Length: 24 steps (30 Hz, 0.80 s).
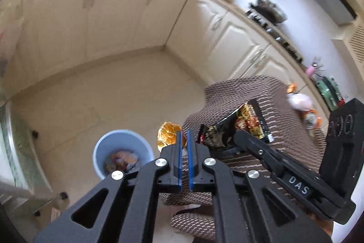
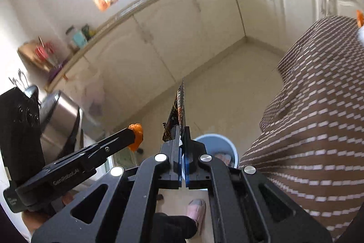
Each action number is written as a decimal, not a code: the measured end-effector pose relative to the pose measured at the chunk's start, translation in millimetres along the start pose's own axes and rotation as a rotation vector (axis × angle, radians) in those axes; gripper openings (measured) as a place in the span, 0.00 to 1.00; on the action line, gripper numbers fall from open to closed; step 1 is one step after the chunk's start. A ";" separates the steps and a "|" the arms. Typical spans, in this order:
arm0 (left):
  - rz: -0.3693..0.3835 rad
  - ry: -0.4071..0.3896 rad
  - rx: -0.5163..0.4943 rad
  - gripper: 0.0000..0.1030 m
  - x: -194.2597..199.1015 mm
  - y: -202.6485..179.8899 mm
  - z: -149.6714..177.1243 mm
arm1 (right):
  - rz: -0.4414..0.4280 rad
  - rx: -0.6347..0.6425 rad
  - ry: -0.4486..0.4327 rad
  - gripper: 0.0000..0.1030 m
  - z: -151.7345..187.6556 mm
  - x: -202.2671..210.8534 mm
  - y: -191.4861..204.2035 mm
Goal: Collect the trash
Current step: 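Carry the peel and wrapper over the blue bin and open both grippers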
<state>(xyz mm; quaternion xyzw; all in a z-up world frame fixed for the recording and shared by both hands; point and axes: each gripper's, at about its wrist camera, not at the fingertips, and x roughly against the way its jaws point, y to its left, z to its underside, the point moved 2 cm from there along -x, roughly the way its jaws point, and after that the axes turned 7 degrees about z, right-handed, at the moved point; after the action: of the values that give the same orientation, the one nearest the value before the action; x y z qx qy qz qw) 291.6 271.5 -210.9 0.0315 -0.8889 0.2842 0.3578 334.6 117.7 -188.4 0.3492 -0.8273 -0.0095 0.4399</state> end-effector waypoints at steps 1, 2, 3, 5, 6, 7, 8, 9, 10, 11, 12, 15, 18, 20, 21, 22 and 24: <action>-0.025 0.015 0.009 0.04 -6.2 12.0 2.0 | 0.005 0.008 0.021 0.01 3.3 -11.9 3.1; -0.048 0.031 0.015 0.04 -12.8 21.7 2.8 | 0.011 0.015 0.036 0.01 6.9 -20.4 4.7; -0.058 0.044 0.022 0.04 -18.5 28.3 3.0 | 0.016 0.020 0.047 0.01 10.0 -25.2 6.6; -0.073 0.075 0.043 0.04 -34.5 45.8 2.1 | 0.033 0.030 0.075 0.01 12.2 -44.6 8.3; -0.080 0.084 0.045 0.04 -38.7 52.2 2.2 | 0.042 0.035 0.084 0.01 13.0 -51.7 8.3; -0.088 0.096 0.047 0.04 -47.3 58.1 -0.5 | 0.052 0.042 0.091 0.01 13.4 -58.1 9.6; -0.088 0.108 0.046 0.04 -55.0 61.8 -3.7 | 0.061 0.049 0.100 0.01 14.5 -64.6 8.2; -0.090 0.120 0.044 0.04 -62.1 64.5 -7.1 | 0.065 0.051 0.108 0.01 14.8 -69.5 6.7; -0.101 0.116 0.045 0.04 -66.1 69.0 -10.0 | 0.068 0.052 0.115 0.01 15.6 -74.5 5.3; -0.113 0.108 0.045 0.04 -68.9 72.6 -13.4 | 0.074 0.054 0.123 0.01 16.6 -80.9 4.1; -0.110 0.107 0.044 0.05 -71.9 75.5 -17.3 | 0.078 0.055 0.128 0.01 16.3 -86.8 5.4; -0.120 0.111 0.051 0.36 -80.3 78.0 -24.0 | 0.085 0.053 0.146 0.01 15.5 -99.0 2.8; -0.126 0.107 0.052 0.43 -81.5 81.9 -25.8 | 0.089 0.053 0.162 0.01 19.2 -107.9 2.0; -0.121 0.114 0.063 0.45 -80.6 86.1 -23.9 | 0.091 0.057 0.171 0.01 21.3 -113.3 4.3; -0.119 0.120 0.063 0.45 -80.2 86.7 -22.5 | 0.091 0.060 0.175 0.01 22.6 -115.6 5.3; -0.121 0.127 0.065 0.45 -79.6 88.8 -20.0 | 0.091 0.062 0.180 0.01 24.0 -117.6 6.3; -0.122 0.131 0.068 0.45 -77.9 91.9 -16.4 | 0.091 0.067 0.184 0.01 25.3 -120.2 8.8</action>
<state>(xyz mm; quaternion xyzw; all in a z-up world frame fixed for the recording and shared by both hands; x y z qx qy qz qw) 335.7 345.6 -296.6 0.0790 -0.8498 0.2935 0.4306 355.4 187.4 -287.8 0.3251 -0.7983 0.0701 0.5021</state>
